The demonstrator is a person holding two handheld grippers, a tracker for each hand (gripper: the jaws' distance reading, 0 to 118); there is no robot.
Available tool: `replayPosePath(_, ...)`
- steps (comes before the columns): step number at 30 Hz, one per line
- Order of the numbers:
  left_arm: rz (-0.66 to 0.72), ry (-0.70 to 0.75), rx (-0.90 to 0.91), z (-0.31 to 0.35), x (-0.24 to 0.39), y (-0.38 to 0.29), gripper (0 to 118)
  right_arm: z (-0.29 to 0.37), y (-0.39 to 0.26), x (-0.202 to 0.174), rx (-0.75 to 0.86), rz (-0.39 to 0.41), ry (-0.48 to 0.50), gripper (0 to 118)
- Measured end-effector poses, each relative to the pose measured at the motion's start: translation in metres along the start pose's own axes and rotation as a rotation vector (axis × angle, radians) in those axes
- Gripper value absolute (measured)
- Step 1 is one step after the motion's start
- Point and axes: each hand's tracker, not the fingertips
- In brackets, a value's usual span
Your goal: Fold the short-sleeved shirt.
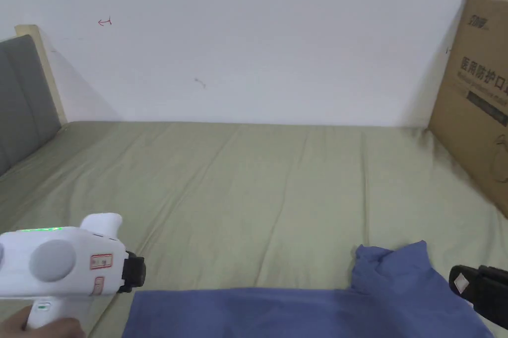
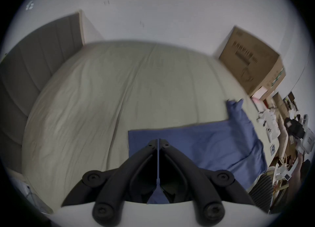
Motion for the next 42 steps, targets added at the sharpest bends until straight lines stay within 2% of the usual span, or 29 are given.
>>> replayPosePath(1,0.010,-0.016,-0.011,-0.016,-0.008,0.001,19,-0.006,-0.003,0.003,-0.025,-0.008,-0.011,1)
replayPosePath(2,0.026,-0.028,-0.008,-0.034,-0.018,0.000,59,-0.012,-0.006,0.006,-0.041,-0.019,-0.017,1)
replayPosePath(3,0.029,-0.006,-0.022,-0.051,-0.024,0.001,111,-0.018,-0.010,0.012,-0.060,-0.038,-0.018,1)
replayPosePath(4,0.033,0.032,-0.073,-0.067,-0.027,-0.002,118,-0.023,-0.013,0.016,-0.082,-0.057,-0.014,1)
replayPosePath(5,0.012,0.058,-0.099,-0.074,-0.031,-0.007,113,-0.028,-0.016,0.019,-0.097,-0.069,-0.015,1)
replayPosePath(6,0.009,0.047,-0.064,-0.082,-0.037,-0.013,113,-0.032,-0.019,0.022,-0.105,-0.073,-0.019,1)
replayPosePath(9,-0.023,0.129,-0.143,-0.111,-0.046,-0.026,111,-0.042,-0.027,0.033,-0.146,-0.090,-0.032,1)
replayPosePath(10,-0.039,0.142,-0.154,-0.123,-0.043,-0.022,103,-0.045,-0.028,0.036,-0.155,-0.095,-0.039,1)
replayPosePath(11,-0.055,0.124,-0.168,-0.130,-0.043,-0.024,103,-0.047,-0.030,0.039,-0.163,-0.096,-0.049,1)
replayPosePath(12,-0.091,0.142,-0.188,-0.132,-0.037,-0.029,94,-0.049,-0.030,0.042,-0.169,-0.096,-0.062,1)
replayPosePath(13,-0.128,0.179,-0.134,-0.126,-0.030,-0.030,71,-0.051,-0.029,0.045,-0.171,-0.095,-0.071,1)
replayPosePath(14,-0.154,0.167,-0.092,-0.112,-0.018,-0.031,56,-0.053,-0.028,0.049,-0.174,-0.091,-0.078,1)
replayPosePath(15,-0.178,0.127,-0.077,-0.106,-0.005,-0.032,23,-0.055,-0.026,0.053,-0.176,-0.080,-0.089,1)
replayPosePath(16,-0.234,0.171,-0.055,-0.101,0.005,-0.034,3,-0.059,-0.023,0.058,-0.175,-0.069,-0.103,1)
replayPosePath(18,-0.294,0.163,-0.051,-0.096,0.013,-0.037,3,-0.069,-0.015,0.070,-0.173,-0.059,-0.130,1)
replayPosePath(23,-0.160,0.072,0.073,-0.068,0.010,-0.025,3,-0.120,0.022,0.116,-0.181,-0.070,-0.153,3)
replayPosePath(24,-0.138,0.066,0.104,-0.061,0.008,-0.022,3,-0.134,0.029,0.124,-0.201,-0.062,-0.150,23)
replayPosePath(26,-0.102,0.071,0.145,-0.045,0.012,-0.021,3,-0.167,0.040,0.139,-0.274,-0.077,-0.143,108)
replayPosePath(27,-0.086,0.069,0.154,-0.041,0.012,-0.020,3,-0.176,0.040,0.145,-0.316,-0.084,-0.116,116)
replayPosePath(28,-0.074,0.066,0.156,-0.038,0.011,-0.020,3,-0.188,0.044,0.153,-0.302,-0.106,-0.171,116)
replayPosePath(30,-0.048,0.053,0.162,-0.036,0.006,-0.019,3,-0.219,0.039,0.161,-0.374,-0.151,-0.161,116)
replayPosePath(33,-0.034,0.056,0.151,-0.039,0.006,-0.020,3,-0.266,0.042,0.164,-0.440,-0.071,-0.249,116)
replayPosePath(34,-0.029,0.061,0.144,-0.040,0.003,-0.021,3,-0.276,0.039,0.169,-0.466,-0.053,-0.268,113)
replayPosePath(36,-0.001,0.061,0.123,-0.045,0.000,-0.023,3,-0.281,0.033,0.184,-0.523,-0.061,-0.307,94)
replayPosePath(37,0.013,0.062,0.110,-0.048,-0.001,-0.025,3,-0.275,0.032,0.185,-0.487,-0.068,-0.301,93)
replayPosePath(38,0.019,0.062,0.100,-0.053,-0.007,-0.025,3,-0.267,0.034,0.181,-0.439,-0.080,-0.268,87)
replayPosePath(40,0.017,0.065,0.083,-0.058,-0.008,-0.027,3,-0.250,0.034,0.169,-0.414,0.006,-0.301,43)
replayPosePath(41,0.019,0.063,0.073,-0.061,-0.008,-0.027,3,-0.244,0.034,0.164,-0.415,0.058,-0.293,13)
replayPosePath(42,0.031,0.058,0.064,-0.064,-0.013,-0.028,3,-0.236,0.033,0.161,-0.409,0.070,-0.225,2)
